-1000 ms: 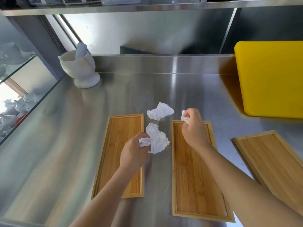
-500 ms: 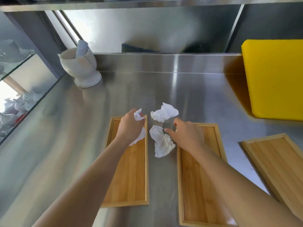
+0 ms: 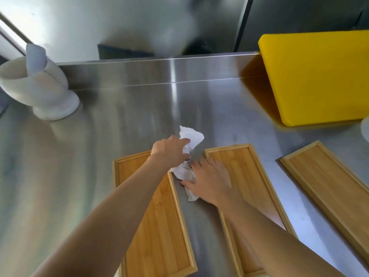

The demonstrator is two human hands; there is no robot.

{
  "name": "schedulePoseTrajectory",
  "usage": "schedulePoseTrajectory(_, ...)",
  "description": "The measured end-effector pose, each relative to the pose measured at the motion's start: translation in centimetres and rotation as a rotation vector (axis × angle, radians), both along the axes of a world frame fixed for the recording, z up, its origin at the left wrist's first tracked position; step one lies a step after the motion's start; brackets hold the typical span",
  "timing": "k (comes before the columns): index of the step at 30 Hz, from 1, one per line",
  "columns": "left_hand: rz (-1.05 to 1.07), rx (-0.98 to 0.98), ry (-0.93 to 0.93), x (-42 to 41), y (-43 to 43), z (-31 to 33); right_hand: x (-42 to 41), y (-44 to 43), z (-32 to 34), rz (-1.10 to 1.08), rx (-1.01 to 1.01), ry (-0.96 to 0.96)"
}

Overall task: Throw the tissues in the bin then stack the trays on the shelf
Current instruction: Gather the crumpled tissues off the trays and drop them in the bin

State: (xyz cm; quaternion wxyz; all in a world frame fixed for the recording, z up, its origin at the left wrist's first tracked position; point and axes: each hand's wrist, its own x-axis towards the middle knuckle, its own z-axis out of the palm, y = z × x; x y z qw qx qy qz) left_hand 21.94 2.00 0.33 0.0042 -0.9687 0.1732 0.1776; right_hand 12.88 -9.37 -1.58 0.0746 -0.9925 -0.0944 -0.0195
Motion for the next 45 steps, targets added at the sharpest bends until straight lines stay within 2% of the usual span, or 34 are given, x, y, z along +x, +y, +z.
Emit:
schedulePoseTrajectory(1, -0.036, 0.069, -0.005, 0.0, 0.0, -0.2, 0.1, 0.0, -0.1, -0.011, -0.017, 0.014)
schedulePoseTrajectory(3, -0.054, 0.069, -0.065, -0.1, 0.1, -0.5, 0.2, -0.1, 0.2, -0.026, -0.044, 0.008)
schedulePoseTrajectory(6, -0.008, -0.086, -0.090, -0.2, 0.5, -0.7, 0.3, -0.1, 0.8, -0.057, 0.010, 0.029)
schedulePoseTrajectory(10, 0.120, -0.361, -0.091, -0.1, 1.8, -0.8, 0.8, -0.9, 1.3, -0.260, 0.231, 0.130)
schedulePoseTrajectory(14, 0.204, -0.553, -0.064, -0.9, 1.2, -0.2, -0.1, -3.4, 2.3, -0.411, 0.466, 0.159)
schedulePoseTrajectory(17, 0.221, -0.608, -0.050, -1.7, -0.6, 0.9, -1.4, -6.0, 3.1, -0.503, 0.593, 0.112)
schedulePoseTrajectory(28, 0.084, -0.740, -0.045, -9.7, -12.5, 4.6, -11.8, -19.7, 5.7, -0.869, 0.746, -0.104)
schedulePoseTrajectory(32, -0.041, -0.727, -0.071, -14.9, -18.2, 5.7, -17.9, -24.4, 6.3, -0.900, 0.675, -0.151)
schedulePoseTrajectory(39, -0.099, -0.784, -0.027, -25.2, -28.4, 5.0, -29.4, -31.9, 5.1, -0.959, 0.570, -0.116)
schedulePoseTrajectory(45, -0.205, -0.821, 0.060, -33.8, -35.2, 3.2, -38.3, -36.3, 2.6, -1.069, 0.594, -0.084)
